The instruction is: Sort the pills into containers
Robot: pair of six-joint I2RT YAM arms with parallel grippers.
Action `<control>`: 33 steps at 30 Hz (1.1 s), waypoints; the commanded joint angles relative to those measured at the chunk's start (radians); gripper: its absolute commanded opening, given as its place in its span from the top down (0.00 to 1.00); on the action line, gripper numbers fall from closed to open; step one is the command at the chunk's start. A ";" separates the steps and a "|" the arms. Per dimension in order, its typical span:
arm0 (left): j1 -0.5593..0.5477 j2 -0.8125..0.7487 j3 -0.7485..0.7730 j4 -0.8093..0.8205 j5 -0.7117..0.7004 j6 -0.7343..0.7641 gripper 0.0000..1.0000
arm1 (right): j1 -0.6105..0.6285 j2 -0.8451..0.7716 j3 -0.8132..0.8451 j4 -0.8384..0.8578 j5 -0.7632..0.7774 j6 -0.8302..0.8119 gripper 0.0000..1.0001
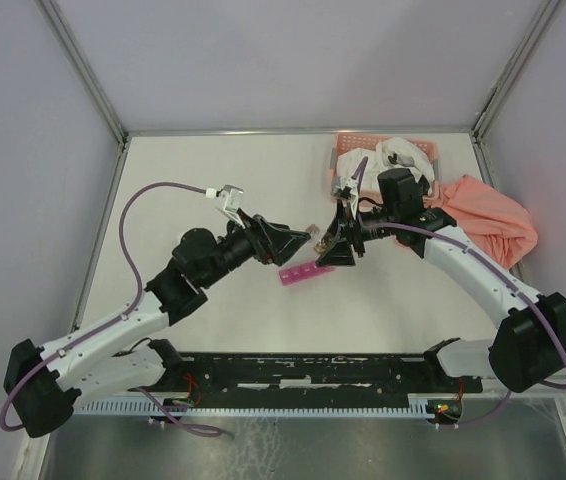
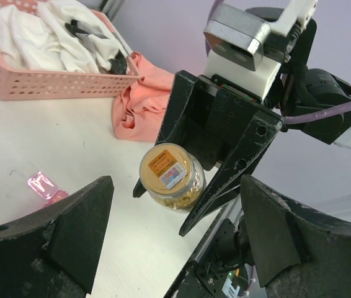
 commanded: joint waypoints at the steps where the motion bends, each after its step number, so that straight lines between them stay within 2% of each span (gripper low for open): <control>1: 0.000 -0.084 -0.011 -0.104 -0.083 0.001 0.11 | 0.003 -0.036 0.058 -0.044 0.018 -0.099 0.96; 5: 0.000 -0.164 -0.093 -0.036 -0.079 -0.004 0.11 | 0.014 -0.085 0.067 -0.118 0.110 -0.251 0.96; 9: 0.000 -0.167 -0.164 0.179 -0.082 -0.140 0.06 | 0.039 -0.171 0.011 -0.093 0.301 -0.382 0.95; 11: -0.002 -0.129 -0.164 0.231 -0.113 -0.226 0.04 | 0.045 -0.197 -0.008 -0.069 0.373 -0.417 0.95; 15: -0.074 -0.050 -0.103 0.207 -0.310 -0.297 0.02 | 0.058 -0.206 -0.027 -0.046 0.459 -0.442 0.95; 18: -0.165 0.012 -0.019 0.111 -0.514 -0.308 0.01 | 0.069 -0.207 -0.028 -0.041 0.489 -0.445 0.94; 20: -0.200 0.057 0.029 0.055 -0.593 -0.339 0.01 | 0.074 -0.209 -0.029 -0.038 0.505 -0.446 0.94; 29: -0.238 0.200 0.123 0.013 -0.649 -0.419 0.08 | 0.092 -0.199 -0.022 -0.046 0.522 -0.451 0.94; 33: -0.248 0.227 0.148 0.004 -0.681 -0.424 0.15 | 0.095 -0.196 -0.021 -0.051 0.524 -0.451 0.94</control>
